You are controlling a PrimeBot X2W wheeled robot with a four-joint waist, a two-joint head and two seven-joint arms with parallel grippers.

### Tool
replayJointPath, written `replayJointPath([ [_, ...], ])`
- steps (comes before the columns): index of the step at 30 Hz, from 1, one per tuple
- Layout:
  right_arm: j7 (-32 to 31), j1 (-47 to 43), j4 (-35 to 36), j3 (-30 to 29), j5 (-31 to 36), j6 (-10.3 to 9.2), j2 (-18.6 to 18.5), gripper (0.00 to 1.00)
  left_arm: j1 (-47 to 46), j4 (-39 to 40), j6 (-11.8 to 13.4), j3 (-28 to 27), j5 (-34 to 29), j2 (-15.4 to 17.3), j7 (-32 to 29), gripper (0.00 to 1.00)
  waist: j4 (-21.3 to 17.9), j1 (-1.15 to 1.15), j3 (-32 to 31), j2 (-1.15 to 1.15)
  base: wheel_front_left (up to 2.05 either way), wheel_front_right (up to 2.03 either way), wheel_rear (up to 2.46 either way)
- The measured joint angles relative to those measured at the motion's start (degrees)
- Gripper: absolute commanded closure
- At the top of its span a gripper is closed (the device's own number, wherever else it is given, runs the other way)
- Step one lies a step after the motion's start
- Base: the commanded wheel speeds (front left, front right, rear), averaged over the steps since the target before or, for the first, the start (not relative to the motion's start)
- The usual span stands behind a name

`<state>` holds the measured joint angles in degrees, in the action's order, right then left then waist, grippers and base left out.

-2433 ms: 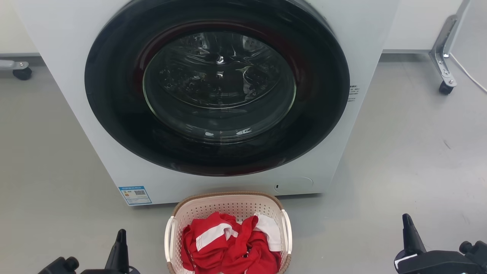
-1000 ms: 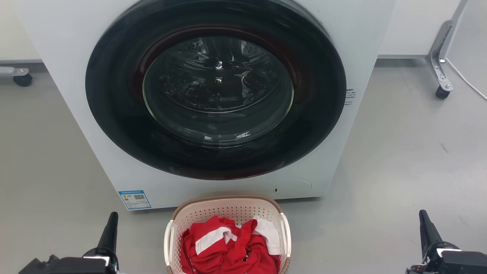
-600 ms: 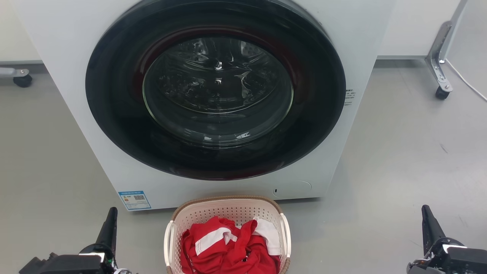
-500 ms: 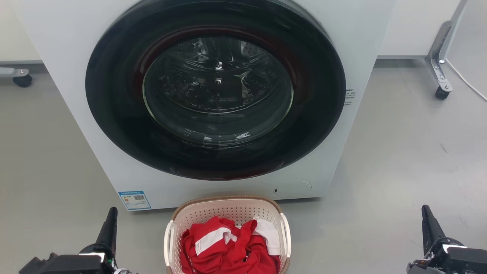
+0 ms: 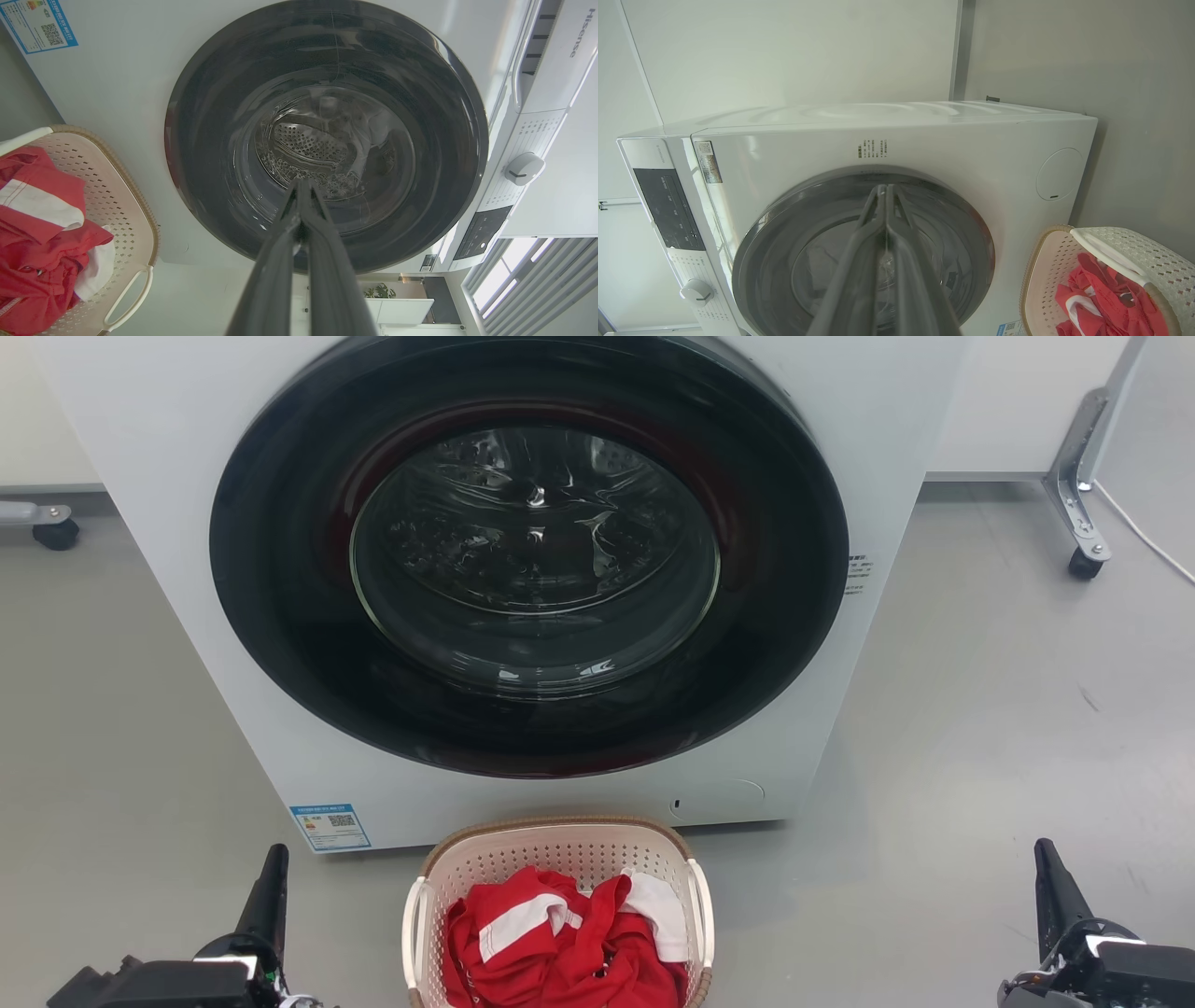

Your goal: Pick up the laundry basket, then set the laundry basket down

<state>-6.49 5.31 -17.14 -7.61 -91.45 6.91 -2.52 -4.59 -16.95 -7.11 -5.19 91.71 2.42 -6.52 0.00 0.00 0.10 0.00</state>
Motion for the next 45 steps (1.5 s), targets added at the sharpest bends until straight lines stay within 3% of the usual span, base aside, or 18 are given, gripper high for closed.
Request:
replayJointPath([
  [45, 0.0, 0.0, 0.0, 0.0, -0.1, 0.00, 0.0, 1.00, 0.0, 0.0, 0.0, 0.0, 0.0, 0.0, 0.0, 1.00, 0.0, -0.01, 0.0, 0.00, 0.00, 0.00, 0.00],
])
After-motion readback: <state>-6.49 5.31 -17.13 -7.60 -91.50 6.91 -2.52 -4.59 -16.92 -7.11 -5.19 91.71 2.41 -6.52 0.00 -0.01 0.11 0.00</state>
